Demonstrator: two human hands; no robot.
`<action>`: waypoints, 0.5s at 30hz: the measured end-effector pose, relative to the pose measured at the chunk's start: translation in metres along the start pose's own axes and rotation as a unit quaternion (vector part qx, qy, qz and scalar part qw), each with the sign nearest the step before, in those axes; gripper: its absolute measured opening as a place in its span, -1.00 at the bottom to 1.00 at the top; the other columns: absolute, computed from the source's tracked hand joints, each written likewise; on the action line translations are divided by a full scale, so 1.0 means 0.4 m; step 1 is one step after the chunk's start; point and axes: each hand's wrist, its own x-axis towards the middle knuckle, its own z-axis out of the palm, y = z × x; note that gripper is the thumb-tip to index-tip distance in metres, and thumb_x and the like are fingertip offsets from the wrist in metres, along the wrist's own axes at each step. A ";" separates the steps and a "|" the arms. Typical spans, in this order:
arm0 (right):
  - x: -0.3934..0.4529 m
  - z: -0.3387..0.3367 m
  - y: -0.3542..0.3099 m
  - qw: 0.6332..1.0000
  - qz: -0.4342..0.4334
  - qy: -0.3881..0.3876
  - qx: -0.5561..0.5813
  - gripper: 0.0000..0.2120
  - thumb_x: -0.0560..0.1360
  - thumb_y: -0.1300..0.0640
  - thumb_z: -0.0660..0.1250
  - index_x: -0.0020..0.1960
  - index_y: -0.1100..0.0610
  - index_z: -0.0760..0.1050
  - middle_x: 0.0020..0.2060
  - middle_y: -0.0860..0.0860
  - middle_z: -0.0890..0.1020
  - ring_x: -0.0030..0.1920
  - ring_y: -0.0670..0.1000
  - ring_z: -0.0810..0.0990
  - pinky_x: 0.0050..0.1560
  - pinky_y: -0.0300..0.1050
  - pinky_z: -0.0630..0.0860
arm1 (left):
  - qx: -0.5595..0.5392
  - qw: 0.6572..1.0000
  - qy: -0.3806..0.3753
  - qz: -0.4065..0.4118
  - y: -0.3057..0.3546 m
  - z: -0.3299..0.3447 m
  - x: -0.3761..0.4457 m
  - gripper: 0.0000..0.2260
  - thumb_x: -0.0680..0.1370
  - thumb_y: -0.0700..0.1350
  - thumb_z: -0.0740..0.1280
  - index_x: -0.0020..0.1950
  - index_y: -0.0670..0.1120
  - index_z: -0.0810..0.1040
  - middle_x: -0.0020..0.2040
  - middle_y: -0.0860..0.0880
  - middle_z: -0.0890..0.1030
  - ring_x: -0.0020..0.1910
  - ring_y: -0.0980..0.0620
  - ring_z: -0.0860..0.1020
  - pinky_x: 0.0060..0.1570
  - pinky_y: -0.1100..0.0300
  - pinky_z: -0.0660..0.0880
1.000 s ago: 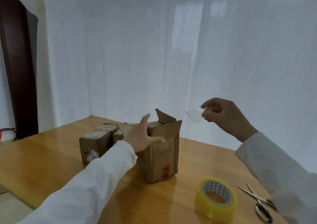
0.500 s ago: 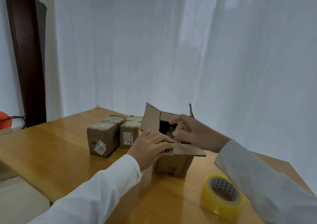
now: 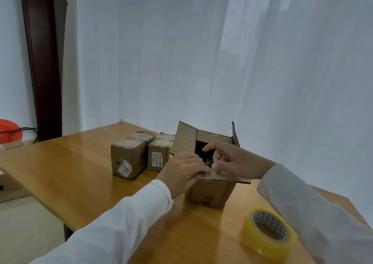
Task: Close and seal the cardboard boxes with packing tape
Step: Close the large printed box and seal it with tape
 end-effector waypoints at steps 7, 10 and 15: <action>0.007 0.008 0.003 1.000 -0.014 0.016 -0.016 -0.65 0.58 0.22 0.26 0.31 -0.02 0.33 -0.27 -0.09 0.43 -0.34 -0.19 0.41 -0.18 -0.32 0.42 | -0.012 1.000 0.004 -0.015 0.003 -0.005 0.000 -0.75 0.49 -0.07 0.24 0.09 0.03 0.64 -0.01 0.11 0.66 0.10 0.16 0.49 0.11 0.17 0.46; 0.007 0.012 0.004 0.999 -0.022 0.025 -0.023 -0.66 0.57 0.22 0.26 0.30 -0.01 0.34 -0.26 -0.06 0.42 -0.33 -0.17 0.40 -0.19 -0.33 0.42 | -0.014 1.000 0.005 -0.018 0.007 -0.007 0.002 -0.74 0.49 -0.07 0.23 0.08 0.02 0.64 -0.02 0.11 0.67 0.08 0.16 0.49 0.10 0.17 0.46; 0.006 0.018 0.009 0.999 -0.028 0.035 -0.018 -0.68 0.55 0.18 0.30 0.23 -0.09 0.34 -0.25 -0.08 0.41 -0.31 -0.14 0.39 -0.19 -0.30 0.41 | -0.010 1.000 0.006 -0.020 0.005 -0.006 0.003 -0.77 0.48 -0.07 0.24 0.03 -0.01 0.65 -0.04 0.10 0.67 0.06 0.15 0.51 0.08 0.15 0.49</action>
